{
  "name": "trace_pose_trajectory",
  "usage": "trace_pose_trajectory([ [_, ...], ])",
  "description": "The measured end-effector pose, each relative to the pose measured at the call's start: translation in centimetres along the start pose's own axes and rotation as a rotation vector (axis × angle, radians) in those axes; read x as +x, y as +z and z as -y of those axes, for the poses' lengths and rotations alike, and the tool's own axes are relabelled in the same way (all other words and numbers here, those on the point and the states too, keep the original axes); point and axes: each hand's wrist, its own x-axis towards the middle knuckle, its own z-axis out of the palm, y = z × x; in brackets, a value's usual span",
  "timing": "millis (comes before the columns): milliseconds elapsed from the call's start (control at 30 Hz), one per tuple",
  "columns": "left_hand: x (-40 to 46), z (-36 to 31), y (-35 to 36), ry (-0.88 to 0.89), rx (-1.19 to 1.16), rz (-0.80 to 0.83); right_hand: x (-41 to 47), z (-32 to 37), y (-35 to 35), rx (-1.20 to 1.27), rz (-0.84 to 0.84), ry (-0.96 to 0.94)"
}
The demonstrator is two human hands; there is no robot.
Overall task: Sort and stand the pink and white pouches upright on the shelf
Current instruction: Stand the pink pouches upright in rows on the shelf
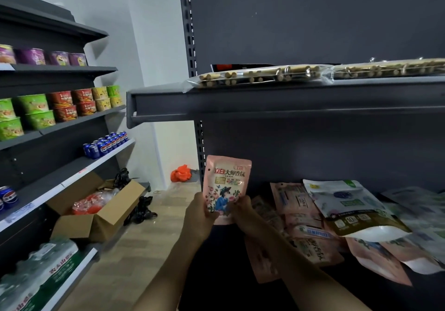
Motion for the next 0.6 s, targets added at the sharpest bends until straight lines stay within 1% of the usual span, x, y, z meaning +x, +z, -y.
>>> trace_pose_trajectory([
  [67, 0.3, 0.2, 1.1, -0.016, 0.007, 0.000, 0.0, -0.2, -1.0, -0.060, 0.019, -0.013],
  [133, 0.4, -0.1, 1.9, -0.011, 0.066, -0.018, 0.3, -0.4, -2.0, -0.121, 0.016, -0.049],
  [200, 0.7, -0.4, 2.4, 0.010, 0.166, -0.043, 0.7, -0.8, -2.8, -0.247, -0.028, -0.056],
  [233, 0.9, -0.7, 2.7, 0.012, 0.178, -0.048, 0.7, -0.7, -3.1, -0.316, -0.050, -0.038],
  [300, 1.4, -1.1, 3.3, 0.000, 0.125, -0.025, 0.9, -0.5, -3.6, -0.423, -0.105, -0.004],
  [400, 1.9, -1.5, 3.8, 0.003, 0.087, -0.009, 1.2, -0.3, -4.0, -0.570, -0.203, -0.014],
  [500, 2.0, -1.5, 4.1, 0.010, -0.023, -0.015, 1.7, -0.2, -4.3, -0.615, -0.318, -0.009],
  [600, 2.2, -1.6, 4.3, -0.007, -0.091, -0.001, 2.4, 0.2, -4.5, -0.674, -0.359, -0.007],
])
